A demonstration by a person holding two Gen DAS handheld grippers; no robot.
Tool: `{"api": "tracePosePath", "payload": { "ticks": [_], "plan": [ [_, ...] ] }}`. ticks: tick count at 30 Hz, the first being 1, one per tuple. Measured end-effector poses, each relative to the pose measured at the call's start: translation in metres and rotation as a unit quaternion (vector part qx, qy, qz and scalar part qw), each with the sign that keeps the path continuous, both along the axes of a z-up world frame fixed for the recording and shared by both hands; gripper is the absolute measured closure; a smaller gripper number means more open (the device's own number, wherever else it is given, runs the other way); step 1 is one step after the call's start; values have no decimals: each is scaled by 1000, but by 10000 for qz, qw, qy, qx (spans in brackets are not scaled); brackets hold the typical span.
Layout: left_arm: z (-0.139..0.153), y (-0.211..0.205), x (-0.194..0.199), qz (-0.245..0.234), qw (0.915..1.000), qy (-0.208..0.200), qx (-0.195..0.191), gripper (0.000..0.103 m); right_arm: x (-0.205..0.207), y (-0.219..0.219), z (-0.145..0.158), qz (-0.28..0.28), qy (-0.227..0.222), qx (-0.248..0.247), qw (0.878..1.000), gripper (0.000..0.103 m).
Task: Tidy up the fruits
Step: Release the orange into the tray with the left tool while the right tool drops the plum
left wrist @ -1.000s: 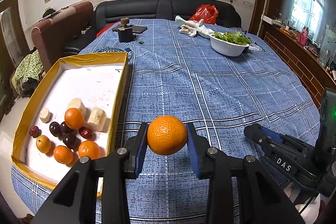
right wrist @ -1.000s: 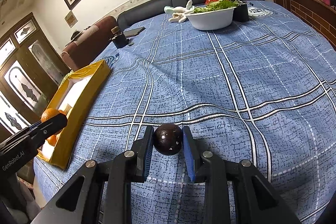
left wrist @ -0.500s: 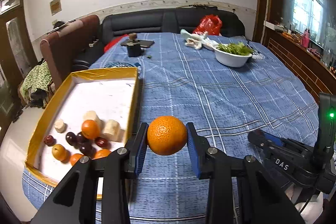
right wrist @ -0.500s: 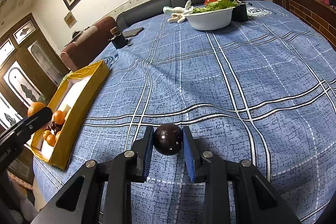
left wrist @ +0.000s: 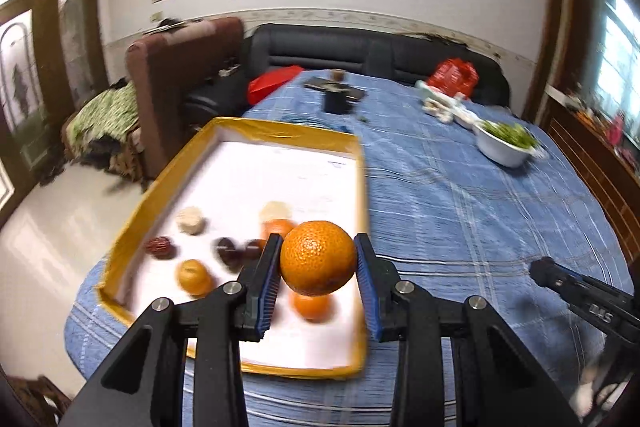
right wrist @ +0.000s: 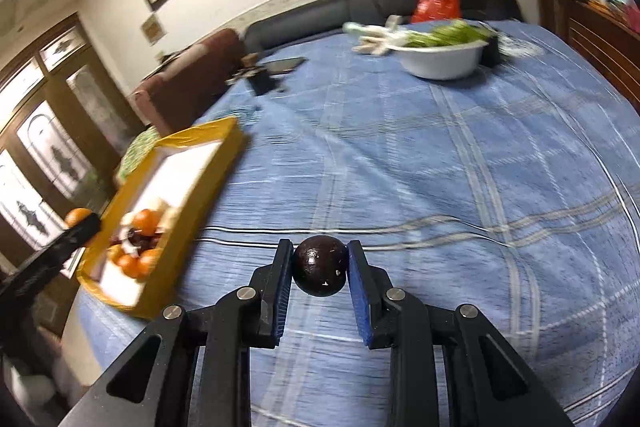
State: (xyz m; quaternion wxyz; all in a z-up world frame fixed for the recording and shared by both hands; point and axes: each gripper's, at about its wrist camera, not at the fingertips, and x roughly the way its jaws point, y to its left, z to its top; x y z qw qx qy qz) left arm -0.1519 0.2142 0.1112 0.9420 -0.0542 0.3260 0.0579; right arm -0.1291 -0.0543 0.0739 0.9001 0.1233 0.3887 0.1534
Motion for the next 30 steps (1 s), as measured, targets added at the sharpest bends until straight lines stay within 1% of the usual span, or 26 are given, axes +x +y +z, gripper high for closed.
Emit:
{"api": "tracePosePath", "payload": {
  "ticks": [5, 7, 9, 11, 16, 20, 22, 25, 28, 30],
  "plan": [
    [-3, 62, -5, 668, 9977, 20, -151, 68, 7, 51, 19, 666, -69, 36, 9978, 72],
    [-10, 89, -8, 949, 9951, 82, -255, 68, 10, 72, 24, 940, -73, 77, 9955, 72],
    [-18, 106, -9, 1091, 9931, 150, -401, 68, 16, 96, 26, 1241, -47, 112, 9922, 72],
    [-24, 112, -9, 1101, 9926, 172, -490, 68, 21, 121, 25, 1500, 0, 70, 9887, 72],
    [-36, 108, 3, 862, 9944, 225, -574, 68, 33, 173, 18, 1926, -28, -281, 9809, 72],
    [-50, 104, 17, 730, 9946, 418, -601, 68, 43, 196, 8, 1995, -107, -729, 9771, 72],
    [-58, 105, 24, 689, 9942, 531, -633, 68, 51, 207, -1, 2036, -5, -883, 9751, 72],
    [-62, 104, 32, 656, 9942, 607, -590, 68, 63, 216, -15, 2140, 206, -940, 9721, 72],
    [-65, 106, 41, 666, 9938, 691, -562, 68, 70, 227, -25, 2195, 340, -1098, 9688, 72],
    [-70, 108, 50, 724, 9931, 785, -495, 68, 74, 233, -23, 2212, 236, -1216, 9673, 72]
  ]
}}
